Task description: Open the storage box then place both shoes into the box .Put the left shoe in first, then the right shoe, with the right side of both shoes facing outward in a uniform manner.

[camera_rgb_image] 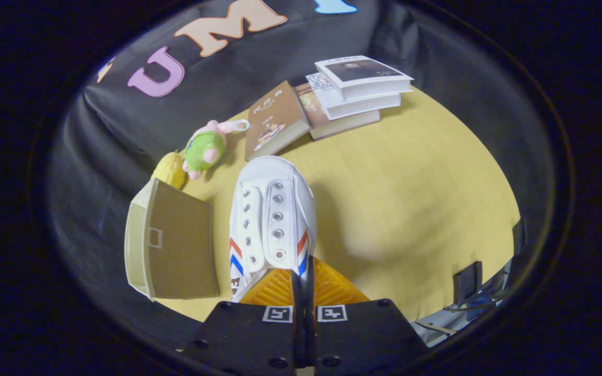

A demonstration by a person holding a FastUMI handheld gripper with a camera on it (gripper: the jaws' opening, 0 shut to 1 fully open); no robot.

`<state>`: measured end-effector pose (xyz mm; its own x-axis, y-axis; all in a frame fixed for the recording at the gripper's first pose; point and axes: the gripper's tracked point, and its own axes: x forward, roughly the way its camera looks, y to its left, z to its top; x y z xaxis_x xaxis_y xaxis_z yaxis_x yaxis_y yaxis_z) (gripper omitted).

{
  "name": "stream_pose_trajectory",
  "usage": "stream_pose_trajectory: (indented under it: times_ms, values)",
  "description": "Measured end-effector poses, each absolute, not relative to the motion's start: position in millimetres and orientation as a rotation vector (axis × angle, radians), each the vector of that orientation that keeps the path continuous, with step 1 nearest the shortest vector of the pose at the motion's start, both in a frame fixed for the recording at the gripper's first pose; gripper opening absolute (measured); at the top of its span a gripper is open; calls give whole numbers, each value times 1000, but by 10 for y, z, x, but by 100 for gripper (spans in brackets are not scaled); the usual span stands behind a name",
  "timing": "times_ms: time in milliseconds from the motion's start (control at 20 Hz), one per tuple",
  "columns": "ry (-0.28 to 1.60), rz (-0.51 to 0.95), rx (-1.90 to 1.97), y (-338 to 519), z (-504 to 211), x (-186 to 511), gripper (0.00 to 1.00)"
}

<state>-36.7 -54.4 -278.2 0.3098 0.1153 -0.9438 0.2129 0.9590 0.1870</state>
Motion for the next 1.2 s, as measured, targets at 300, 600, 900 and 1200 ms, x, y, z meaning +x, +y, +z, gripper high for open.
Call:
stream_pose_trajectory:
  times_ms: [300, 600, 900, 1200]
  values:
    - [1237, 10, 310, 229, -2498, -224, 3]
    - [1217, 60, 345, 929, -2227, -56, 3]
    - [1216, 121, 363, 1619, -2178, -11, 3]
    - [1227, 142, 351, 2136, -2316, -25, 3]
